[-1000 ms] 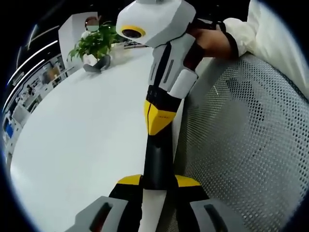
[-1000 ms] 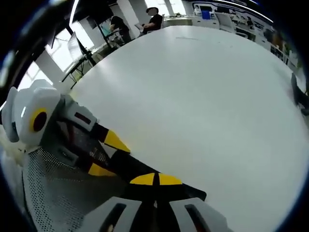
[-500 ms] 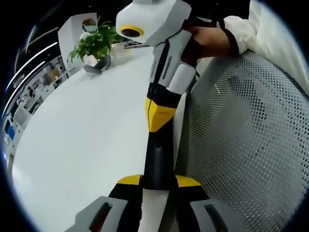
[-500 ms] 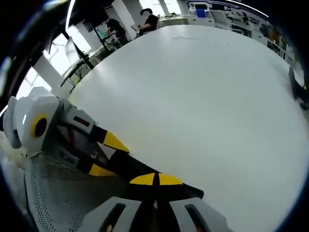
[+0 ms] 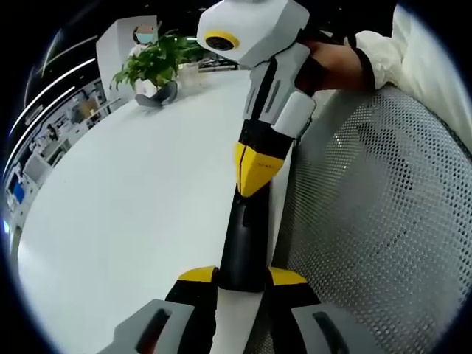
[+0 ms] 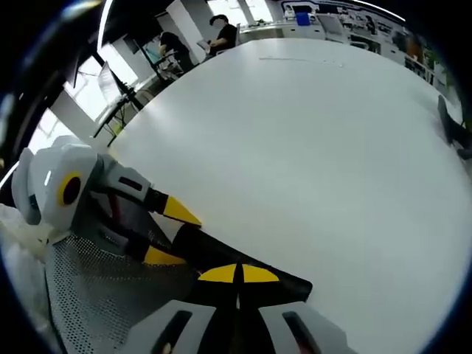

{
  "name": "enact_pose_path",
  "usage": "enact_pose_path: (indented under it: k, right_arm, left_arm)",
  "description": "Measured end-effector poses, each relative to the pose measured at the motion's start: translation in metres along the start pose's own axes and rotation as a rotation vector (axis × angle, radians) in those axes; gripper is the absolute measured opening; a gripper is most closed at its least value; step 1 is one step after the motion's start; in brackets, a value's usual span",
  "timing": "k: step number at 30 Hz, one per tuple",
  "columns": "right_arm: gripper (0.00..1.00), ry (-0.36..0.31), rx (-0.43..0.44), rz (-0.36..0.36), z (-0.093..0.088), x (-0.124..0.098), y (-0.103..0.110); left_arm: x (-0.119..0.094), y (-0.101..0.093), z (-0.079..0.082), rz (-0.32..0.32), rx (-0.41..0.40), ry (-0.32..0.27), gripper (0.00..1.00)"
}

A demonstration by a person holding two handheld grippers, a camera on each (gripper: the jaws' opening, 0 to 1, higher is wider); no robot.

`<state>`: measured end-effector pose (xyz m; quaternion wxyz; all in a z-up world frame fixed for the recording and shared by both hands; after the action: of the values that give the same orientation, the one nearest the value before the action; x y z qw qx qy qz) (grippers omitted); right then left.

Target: Press the specified remote control buttons in sequence, fully releasing each button before pressing the next.

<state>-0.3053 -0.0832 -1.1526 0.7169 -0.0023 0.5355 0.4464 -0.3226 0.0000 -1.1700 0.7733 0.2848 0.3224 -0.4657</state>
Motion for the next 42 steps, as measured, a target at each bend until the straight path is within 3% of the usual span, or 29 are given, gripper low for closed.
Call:
enact_pose_path:
  k: [8,28,32,34,42]
  right_arm:
    - [0.0,0.015,-0.024,0.014,-0.0006,0.0041,0.0039]
    - [0.0,0.041,-0.143,-0.037,-0.0029,0.0058,0.0046]
    - [0.0,0.029,-0.129,-0.019,-0.0029,0.0045,0.0031]
    - [0.0,0.021,-0.074,0.004,-0.0025,0.0036,0.0034]
    - [0.0,0.044,-0.019,0.027,-0.0064,0.0,0.0072]
  left_arm:
    - [-0.0009,0.0001,-0.001,-0.002,-0.04,0.004,0.26]
    - [-0.0007,-0.0013,-0.0005,-0.006,-0.025,-0.014,0.26]
    - [-0.0003,-0.0014,-0.0005,-0.006,-0.024,-0.015,0.26]
    - [-0.0003,-0.0016,-0.0004,-0.005,-0.025,-0.016,0.26]
    - [-0.0013,-0.0019,0.0001,-0.005,-0.024,-0.016,0.26]
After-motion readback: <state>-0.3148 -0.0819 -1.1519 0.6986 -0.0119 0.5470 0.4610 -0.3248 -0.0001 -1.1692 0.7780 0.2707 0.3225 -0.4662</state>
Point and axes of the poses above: the point that each gripper's makers call its tool centre point, and the gripper's own axes: x roughly forward along the fingers, y roughly to its left, z roughly out of its top, the point moved 3 cm from there along -x, roughly backward along the fingers, and after that the axes turned 9 degrees about z, right-handed, at the moved point
